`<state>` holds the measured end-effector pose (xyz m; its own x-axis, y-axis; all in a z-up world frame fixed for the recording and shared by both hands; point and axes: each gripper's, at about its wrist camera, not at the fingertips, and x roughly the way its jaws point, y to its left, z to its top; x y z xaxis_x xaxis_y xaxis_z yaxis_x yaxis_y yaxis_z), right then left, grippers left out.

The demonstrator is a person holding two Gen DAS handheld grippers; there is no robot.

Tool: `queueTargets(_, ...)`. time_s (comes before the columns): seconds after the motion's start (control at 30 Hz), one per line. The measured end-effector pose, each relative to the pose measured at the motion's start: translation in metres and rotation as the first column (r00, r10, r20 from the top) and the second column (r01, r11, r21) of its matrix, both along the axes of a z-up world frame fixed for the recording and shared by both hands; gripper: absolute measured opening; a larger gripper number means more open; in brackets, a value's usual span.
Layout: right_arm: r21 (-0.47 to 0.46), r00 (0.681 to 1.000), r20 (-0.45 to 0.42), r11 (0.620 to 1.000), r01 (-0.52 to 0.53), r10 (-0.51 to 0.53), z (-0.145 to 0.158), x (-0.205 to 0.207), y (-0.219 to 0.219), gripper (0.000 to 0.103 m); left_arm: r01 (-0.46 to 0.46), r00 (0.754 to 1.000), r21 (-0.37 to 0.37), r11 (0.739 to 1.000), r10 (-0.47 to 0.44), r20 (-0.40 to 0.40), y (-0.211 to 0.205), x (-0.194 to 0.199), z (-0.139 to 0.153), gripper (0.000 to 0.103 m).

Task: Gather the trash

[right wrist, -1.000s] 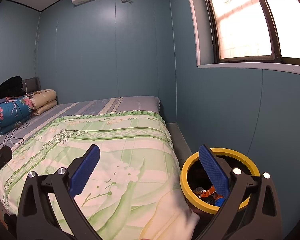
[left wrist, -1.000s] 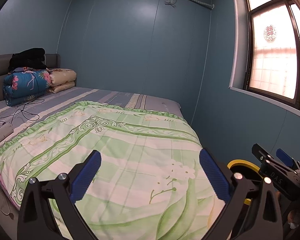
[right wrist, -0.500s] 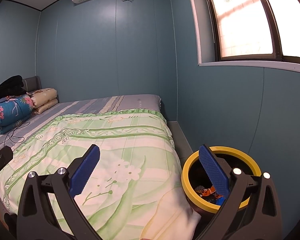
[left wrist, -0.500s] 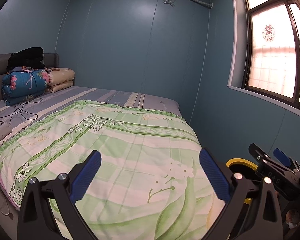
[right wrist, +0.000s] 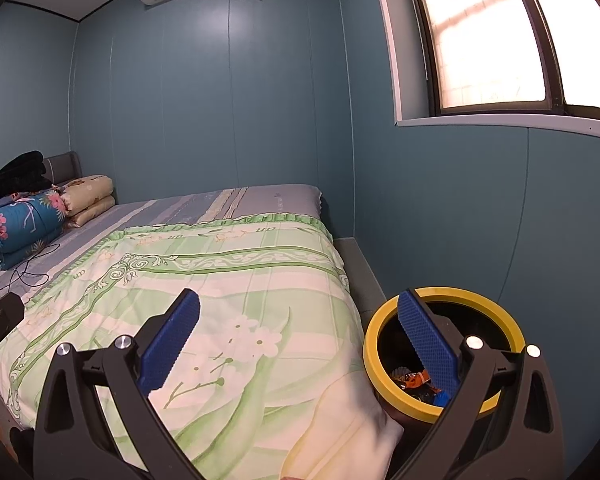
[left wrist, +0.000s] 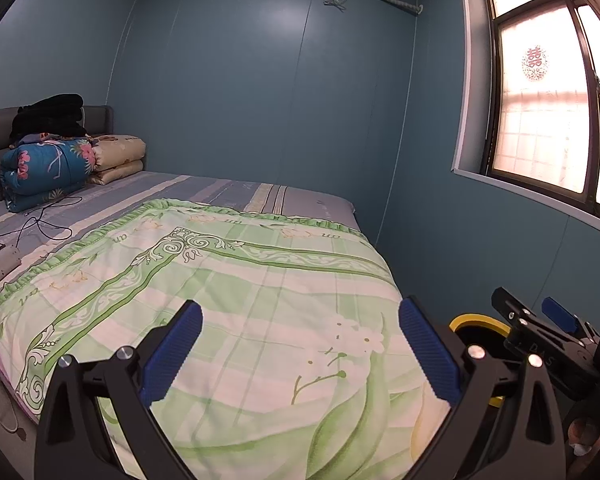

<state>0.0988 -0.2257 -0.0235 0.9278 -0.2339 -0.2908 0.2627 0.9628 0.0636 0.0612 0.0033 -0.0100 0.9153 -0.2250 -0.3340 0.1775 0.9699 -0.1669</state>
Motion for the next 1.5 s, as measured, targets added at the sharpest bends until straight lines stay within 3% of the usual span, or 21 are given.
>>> queueTargets(1.5,0.014,1.000,-0.023,1.000,0.006,-0.006,-0.0048,0.0032,-0.0009,0.095,0.014,1.000,-0.004,1.000,-0.014,-0.025,0.0013,0.0040,-0.0039,0.095)
